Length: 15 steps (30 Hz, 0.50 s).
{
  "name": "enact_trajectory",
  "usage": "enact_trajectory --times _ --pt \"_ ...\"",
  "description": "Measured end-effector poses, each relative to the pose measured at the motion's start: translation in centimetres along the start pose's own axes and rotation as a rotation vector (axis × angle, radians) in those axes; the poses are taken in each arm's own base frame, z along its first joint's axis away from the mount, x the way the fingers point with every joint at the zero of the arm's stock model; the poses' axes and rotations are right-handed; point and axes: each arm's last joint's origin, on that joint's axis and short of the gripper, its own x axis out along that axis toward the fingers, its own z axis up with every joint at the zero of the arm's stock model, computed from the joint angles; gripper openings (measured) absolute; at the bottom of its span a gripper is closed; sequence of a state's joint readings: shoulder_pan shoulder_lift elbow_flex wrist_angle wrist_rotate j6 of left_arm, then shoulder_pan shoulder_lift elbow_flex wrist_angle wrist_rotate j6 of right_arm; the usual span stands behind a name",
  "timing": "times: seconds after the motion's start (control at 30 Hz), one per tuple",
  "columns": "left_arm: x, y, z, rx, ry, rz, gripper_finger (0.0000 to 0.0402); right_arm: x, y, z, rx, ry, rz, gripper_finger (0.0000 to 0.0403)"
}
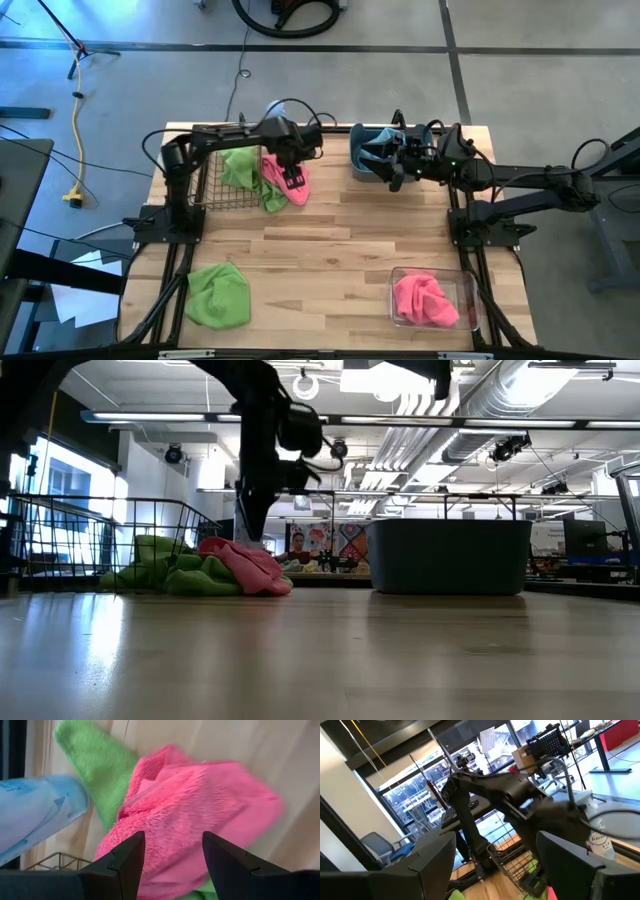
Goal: Sort microfiber towel by color & place in baskets
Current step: Put the pink towel into the transparent bin
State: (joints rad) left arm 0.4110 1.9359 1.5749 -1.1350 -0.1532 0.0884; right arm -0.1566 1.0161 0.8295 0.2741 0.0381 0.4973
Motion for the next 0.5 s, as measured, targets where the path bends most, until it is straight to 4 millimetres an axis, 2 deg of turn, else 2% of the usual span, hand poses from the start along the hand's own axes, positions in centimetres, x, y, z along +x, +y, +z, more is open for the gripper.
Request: enact_trajectory --times 0.23,0.5 --pt "2.7 -0.2 0.6 0.014 0.080 0.035 0.0186 0.0 0.0 0.0 0.000 -0.006 -0.012 0.0272" --pt "3.7 -0.2 0.8 0.043 0.108 0.064 0.0184 0.0 0.0 0.0 0.028 -0.006 -0.013 0.0272"
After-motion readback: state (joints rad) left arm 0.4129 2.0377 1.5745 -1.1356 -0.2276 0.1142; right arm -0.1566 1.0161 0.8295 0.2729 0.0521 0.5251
